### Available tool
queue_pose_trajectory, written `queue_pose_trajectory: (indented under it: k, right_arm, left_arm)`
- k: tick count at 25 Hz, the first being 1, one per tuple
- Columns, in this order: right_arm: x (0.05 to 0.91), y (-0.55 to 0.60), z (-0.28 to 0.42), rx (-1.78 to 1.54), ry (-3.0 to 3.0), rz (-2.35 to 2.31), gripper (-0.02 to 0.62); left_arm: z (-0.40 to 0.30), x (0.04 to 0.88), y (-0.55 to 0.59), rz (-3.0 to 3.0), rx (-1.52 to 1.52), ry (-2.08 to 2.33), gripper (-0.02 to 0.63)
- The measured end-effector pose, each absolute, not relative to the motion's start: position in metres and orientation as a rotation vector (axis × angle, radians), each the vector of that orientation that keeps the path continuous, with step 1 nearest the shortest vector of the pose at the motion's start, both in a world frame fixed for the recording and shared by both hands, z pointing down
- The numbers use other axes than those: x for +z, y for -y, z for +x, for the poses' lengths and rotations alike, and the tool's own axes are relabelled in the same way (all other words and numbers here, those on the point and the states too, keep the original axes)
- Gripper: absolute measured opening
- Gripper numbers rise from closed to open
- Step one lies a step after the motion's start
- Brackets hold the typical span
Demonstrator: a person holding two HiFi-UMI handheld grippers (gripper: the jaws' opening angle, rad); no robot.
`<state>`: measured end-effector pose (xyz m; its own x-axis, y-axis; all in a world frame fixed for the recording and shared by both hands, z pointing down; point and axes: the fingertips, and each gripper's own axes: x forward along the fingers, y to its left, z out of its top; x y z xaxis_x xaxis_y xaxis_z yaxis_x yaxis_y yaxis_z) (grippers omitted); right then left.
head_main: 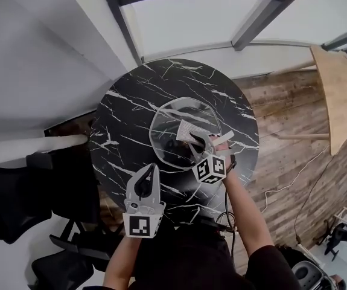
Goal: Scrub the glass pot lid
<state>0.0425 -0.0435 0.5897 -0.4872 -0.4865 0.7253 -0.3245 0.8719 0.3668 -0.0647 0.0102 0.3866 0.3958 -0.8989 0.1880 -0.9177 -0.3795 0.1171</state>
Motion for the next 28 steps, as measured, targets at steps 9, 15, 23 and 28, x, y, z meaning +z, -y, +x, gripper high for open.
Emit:
queue_pose_trajectory:
  k: [9, 15, 23, 28]
  right_arm:
    - [0.594, 0.004, 0.041, -0.182, 2.131, 0.499, 0.072]
    - [0.593, -0.012, 0.041, -0.097, 2.160, 0.497, 0.072]
    - [0.578, -0.041, 0.041, 0.144, 2.262, 0.530, 0.069]
    - [0.525, -0.025, 0.047, 0.510, 2.472, 0.846, 0.069]
  left_arm:
    - [-0.054, 0.388, -0.015, 2.429, 0.130, 1.597, 0.003]
    - [-0.048, 0.382, -0.021, 2.439, 0.120, 1.585, 0.003]
    - [-0.032, 0.368, -0.026, 2.424, 0.094, 1.611, 0.003]
    - [-0.018, 0.365, -0.031, 2.373, 0.070, 1.589, 0.003]
